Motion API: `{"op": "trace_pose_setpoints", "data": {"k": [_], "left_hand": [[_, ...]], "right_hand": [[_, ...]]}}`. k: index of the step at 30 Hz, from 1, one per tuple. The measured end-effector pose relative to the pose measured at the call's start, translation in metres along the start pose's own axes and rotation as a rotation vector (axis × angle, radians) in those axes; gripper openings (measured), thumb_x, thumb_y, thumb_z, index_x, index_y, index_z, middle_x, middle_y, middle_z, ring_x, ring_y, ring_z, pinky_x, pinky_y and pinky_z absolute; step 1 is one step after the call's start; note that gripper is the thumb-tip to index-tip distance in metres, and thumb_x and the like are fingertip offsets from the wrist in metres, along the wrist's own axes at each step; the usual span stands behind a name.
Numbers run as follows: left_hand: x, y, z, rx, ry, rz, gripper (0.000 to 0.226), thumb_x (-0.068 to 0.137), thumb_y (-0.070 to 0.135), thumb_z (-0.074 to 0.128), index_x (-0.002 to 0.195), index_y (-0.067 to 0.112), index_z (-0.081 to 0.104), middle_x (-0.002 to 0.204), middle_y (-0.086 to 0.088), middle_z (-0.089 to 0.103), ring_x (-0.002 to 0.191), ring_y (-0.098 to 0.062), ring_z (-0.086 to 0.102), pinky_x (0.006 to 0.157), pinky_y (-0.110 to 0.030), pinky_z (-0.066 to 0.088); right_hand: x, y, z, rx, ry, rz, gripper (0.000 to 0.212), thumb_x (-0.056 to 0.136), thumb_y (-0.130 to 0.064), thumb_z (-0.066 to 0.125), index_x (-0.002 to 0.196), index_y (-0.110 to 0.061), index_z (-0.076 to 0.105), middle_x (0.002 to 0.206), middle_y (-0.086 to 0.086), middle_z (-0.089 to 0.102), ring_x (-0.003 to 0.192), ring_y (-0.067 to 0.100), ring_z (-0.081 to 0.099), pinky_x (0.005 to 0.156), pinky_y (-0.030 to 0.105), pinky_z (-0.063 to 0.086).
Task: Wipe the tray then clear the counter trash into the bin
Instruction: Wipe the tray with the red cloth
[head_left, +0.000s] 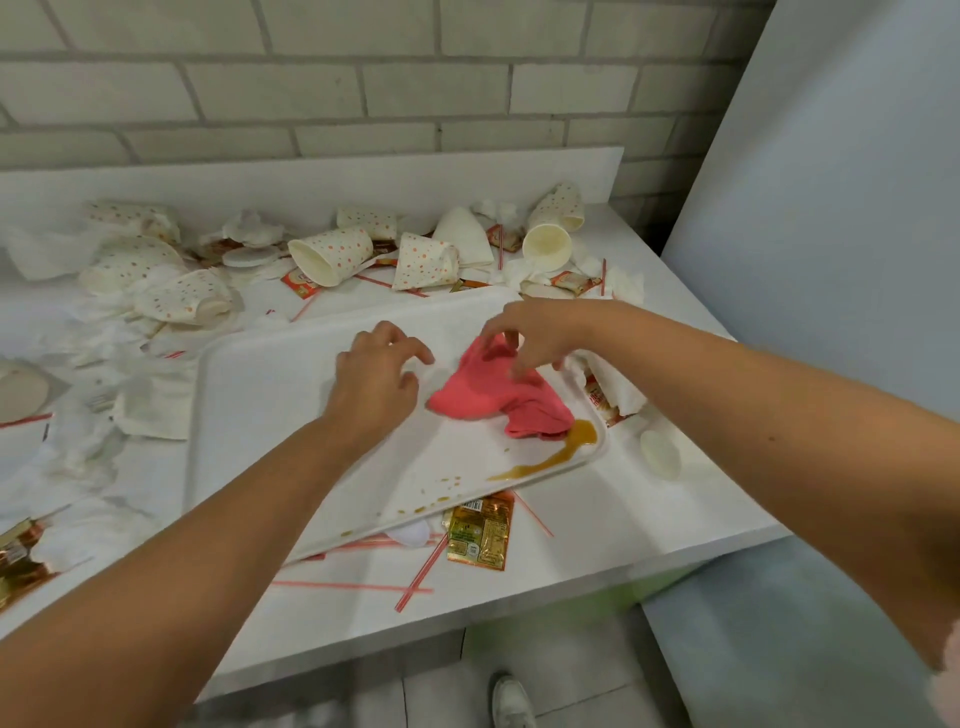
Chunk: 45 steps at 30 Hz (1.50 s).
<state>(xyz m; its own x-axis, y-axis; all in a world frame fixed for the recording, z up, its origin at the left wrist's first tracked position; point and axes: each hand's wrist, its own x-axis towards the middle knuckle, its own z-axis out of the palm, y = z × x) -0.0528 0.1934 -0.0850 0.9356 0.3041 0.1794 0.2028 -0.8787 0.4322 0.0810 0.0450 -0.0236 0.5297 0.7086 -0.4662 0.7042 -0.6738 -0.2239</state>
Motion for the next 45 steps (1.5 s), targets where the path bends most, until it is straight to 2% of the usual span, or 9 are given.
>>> {"op": "trace_pose_setpoints", "data": {"k": [3, 6, 16, 22, 30, 32, 37, 40, 45], "left_hand": [[-0.008, -0.016, -0.008, 0.096, -0.008, -0.113, 0.024, 0.091, 0.013, 0.053, 0.112, 0.021, 0.063, 0.124, -0.007, 0.048, 0.119, -0.025, 0.042, 0.098, -0.039, 0.031], [-0.016, -0.028, -0.017, 0.173, 0.047, -0.227, 0.024, 0.091, 0.012, 0.052, 0.111, 0.019, 0.064, 0.124, -0.009, 0.048, 0.117, -0.028, 0.042, 0.098, -0.041, 0.033], [-0.049, -0.092, -0.037, 0.249, 0.150, -0.519, 0.037, 0.087, 0.006, 0.048, 0.123, 0.012, 0.055, 0.124, -0.019, 0.040, 0.113, -0.037, 0.038, 0.100, -0.043, 0.033], [-0.059, -0.101, -0.052, -0.007, 0.215, -0.667, 0.042, 0.087, 0.000, 0.045, 0.129, -0.001, 0.040, 0.132, -0.027, 0.032, 0.120, -0.042, 0.037, 0.099, -0.046, 0.037], [-0.062, -0.116, -0.053, -0.107, 0.143, -0.697, 0.023, 0.090, -0.003, 0.041, 0.107, -0.016, 0.050, 0.112, -0.034, 0.056, 0.108, -0.047, 0.053, 0.087, -0.047, 0.045], [-0.062, -0.114, -0.054, -0.170, 0.154, -0.714, 0.015, 0.090, -0.005, 0.041, 0.083, -0.012, 0.053, 0.093, -0.030, 0.058, 0.105, -0.047, 0.055, 0.083, -0.046, 0.045], [-0.065, -0.107, -0.053, -0.226, 0.175, -0.703, 0.041, 0.092, -0.005, 0.039, 0.055, 0.009, 0.028, 0.058, -0.005, 0.030, 0.107, -0.049, 0.053, 0.059, -0.032, 0.036], [-0.065, -0.110, -0.050, -0.244, 0.207, -0.709, 0.029, 0.093, -0.003, 0.038, 0.065, 0.001, 0.042, 0.062, -0.010, 0.039, 0.108, -0.048, 0.052, 0.064, -0.033, 0.033], [-0.062, -0.116, -0.045, -0.196, 0.245, -0.723, 0.031, 0.096, 0.004, 0.035, 0.110, -0.019, 0.051, 0.114, -0.036, 0.054, 0.110, -0.047, 0.050, 0.083, -0.042, 0.038]], "right_hand": [[-0.012, -0.002, 0.010, 0.012, -0.219, 0.071, 0.079, 0.076, -0.016, 0.076, 0.141, -0.034, 0.035, 0.118, -0.001, 0.037, 0.095, 0.026, 0.057, 0.062, 0.030, 0.057], [-0.007, 0.001, 0.027, -0.098, -0.177, 0.069, 0.091, 0.069, -0.023, 0.081, 0.142, -0.038, 0.030, 0.122, 0.006, 0.042, 0.091, 0.030, 0.065, 0.076, 0.037, 0.057], [-0.013, 0.000, 0.041, -0.170, -0.031, 0.072, 0.091, 0.069, -0.027, 0.081, 0.143, -0.035, 0.028, 0.107, 0.002, 0.032, 0.104, 0.030, 0.057, 0.089, 0.039, 0.052], [-0.014, -0.002, 0.045, -0.155, -0.009, 0.090, 0.088, 0.070, -0.025, 0.080, 0.142, -0.035, 0.031, 0.107, 0.003, 0.034, 0.102, 0.031, 0.058, 0.089, 0.042, 0.053], [-0.019, -0.008, 0.053, -0.148, 0.068, 0.123, 0.071, 0.078, -0.023, 0.072, 0.139, -0.027, 0.036, 0.106, 0.004, 0.035, 0.097, 0.022, 0.045, 0.089, 0.035, 0.048], [-0.019, -0.010, 0.056, -0.123, 0.108, 0.134, 0.058, 0.081, -0.023, 0.068, 0.133, -0.023, 0.041, 0.104, 0.004, 0.036, 0.094, 0.021, 0.045, 0.085, 0.034, 0.047], [-0.029, 0.002, 0.055, -0.045, 0.096, 0.180, 0.028, 0.080, -0.016, 0.066, 0.100, -0.024, 0.048, 0.084, -0.004, 0.049, 0.088, 0.022, 0.053, 0.070, 0.029, 0.043], [-0.039, 0.011, 0.054, 0.003, 0.074, 0.232, 0.023, 0.081, -0.020, 0.066, 0.093, -0.025, 0.048, 0.085, -0.003, 0.053, 0.077, 0.015, 0.054, 0.063, 0.025, 0.043], [-0.038, 0.004, 0.055, -0.015, 0.065, 0.232, 0.032, 0.083, -0.022, 0.065, 0.106, -0.025, 0.044, 0.102, 0.004, 0.055, 0.087, 0.019, 0.053, 0.070, 0.026, 0.043]]}}
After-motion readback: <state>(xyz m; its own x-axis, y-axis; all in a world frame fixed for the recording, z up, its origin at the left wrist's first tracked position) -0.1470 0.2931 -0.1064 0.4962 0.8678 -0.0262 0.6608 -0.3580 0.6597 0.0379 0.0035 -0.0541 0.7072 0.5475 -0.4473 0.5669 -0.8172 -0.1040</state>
